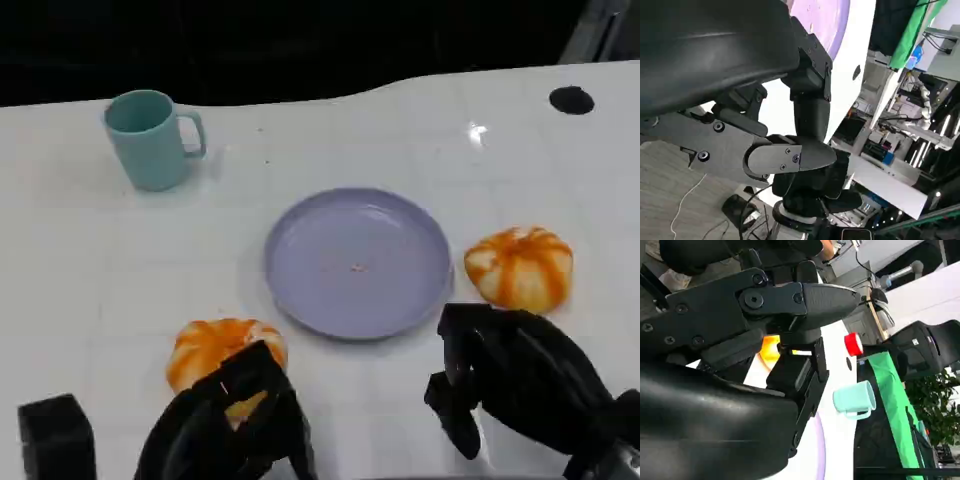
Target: Grasp the bread from the table and place it into the plate.
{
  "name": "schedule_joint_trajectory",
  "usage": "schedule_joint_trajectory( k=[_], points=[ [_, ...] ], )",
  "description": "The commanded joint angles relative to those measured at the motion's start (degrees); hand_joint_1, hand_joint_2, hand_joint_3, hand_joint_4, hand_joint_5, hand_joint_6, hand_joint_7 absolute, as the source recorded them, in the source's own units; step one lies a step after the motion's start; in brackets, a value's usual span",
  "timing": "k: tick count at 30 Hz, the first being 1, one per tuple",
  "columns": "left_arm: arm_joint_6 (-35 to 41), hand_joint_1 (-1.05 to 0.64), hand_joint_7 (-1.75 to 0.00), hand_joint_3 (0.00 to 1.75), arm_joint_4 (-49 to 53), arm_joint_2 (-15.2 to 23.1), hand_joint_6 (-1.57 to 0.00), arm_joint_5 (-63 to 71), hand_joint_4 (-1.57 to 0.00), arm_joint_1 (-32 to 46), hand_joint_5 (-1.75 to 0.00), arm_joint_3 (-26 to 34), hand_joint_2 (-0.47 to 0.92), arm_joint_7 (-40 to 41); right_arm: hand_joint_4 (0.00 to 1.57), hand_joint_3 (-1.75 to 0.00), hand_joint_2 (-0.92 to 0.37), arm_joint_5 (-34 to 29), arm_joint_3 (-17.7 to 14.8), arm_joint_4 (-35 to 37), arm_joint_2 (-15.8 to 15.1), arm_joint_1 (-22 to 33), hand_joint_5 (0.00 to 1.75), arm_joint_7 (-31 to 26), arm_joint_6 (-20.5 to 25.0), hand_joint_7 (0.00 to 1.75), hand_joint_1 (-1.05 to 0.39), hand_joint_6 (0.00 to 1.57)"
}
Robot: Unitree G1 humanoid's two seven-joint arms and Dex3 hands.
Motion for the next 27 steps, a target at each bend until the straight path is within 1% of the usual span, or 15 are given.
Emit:
schedule_joint_trajectory(
  k=[1, 11, 18, 24, 25, 27],
  points=[
    [-1.75, -0.60, -1.75, 0.50, 0.86, 0.17, -0.61, 0.43, -0.84, -0.49, -1.75, 0.67, 0.92, -0.64, 1.28, -0.39, -0.92, 0.23, -0.43, 0.38, -0.30, -0.23, 1.59, 0.06, -0.45, 1.53, -0.92, 1.09],
    [-1.21, -0.60, -1.75, 0.47, 0.97, 0.17, -0.62, 0.27, -0.84, -0.59, -1.75, 0.94, 0.92, -0.48, 1.29, -0.43, -0.92, -0.48, -0.08, 0.28, -0.24, -0.24, 1.59, -0.38, -0.63, 1.53, -0.92, 1.09],
    [-1.81, -0.60, -1.75, 0.48, 1.37, 0.12, -0.62, 0.40, -0.84, -0.63, -1.75, 0.97, 0.92, -1.08, 1.29, -0.39, -0.92, -0.02, -0.16, 0.29, 0.01, -0.19, 1.60, -0.23, -0.39, 1.54, -0.92, 1.09],
    [-2.12, -0.59, -1.75, 0.46, 0.63, 0.05, -0.61, 0.17, -0.83, -0.57, -1.75, 1.29, 0.92, -1.14, 1.29, -0.40, -0.92, -0.39, 0.04, 0.03, -0.10, -0.13, 1.59, -0.33, -0.63, 1.54, -0.92, 1.10],
    [-2.52, -0.60, -1.72, 0.44, -0.14, 0.18, -0.60, 0.76, -0.80, -0.52, -1.75, 1.34, 0.92, -0.58, 1.29, -0.40, -0.92, -0.28, 0.00, 0.10, -0.09, -0.14, 1.59, -0.20, -0.70, 1.54, -0.92, 1.09],
    [-3.85, -0.61, -1.62, 0.41, -1.91, 0.17, -0.57, 2.41, -0.73, -0.24, -1.75, 1.43, 0.92, 0.93, 1.29, -0.40, -0.92, -0.27, -0.02, 0.24, -0.13, -0.21, 1.59, -0.07, -0.81, 1.53, -0.92, 1.09]
  ],
)
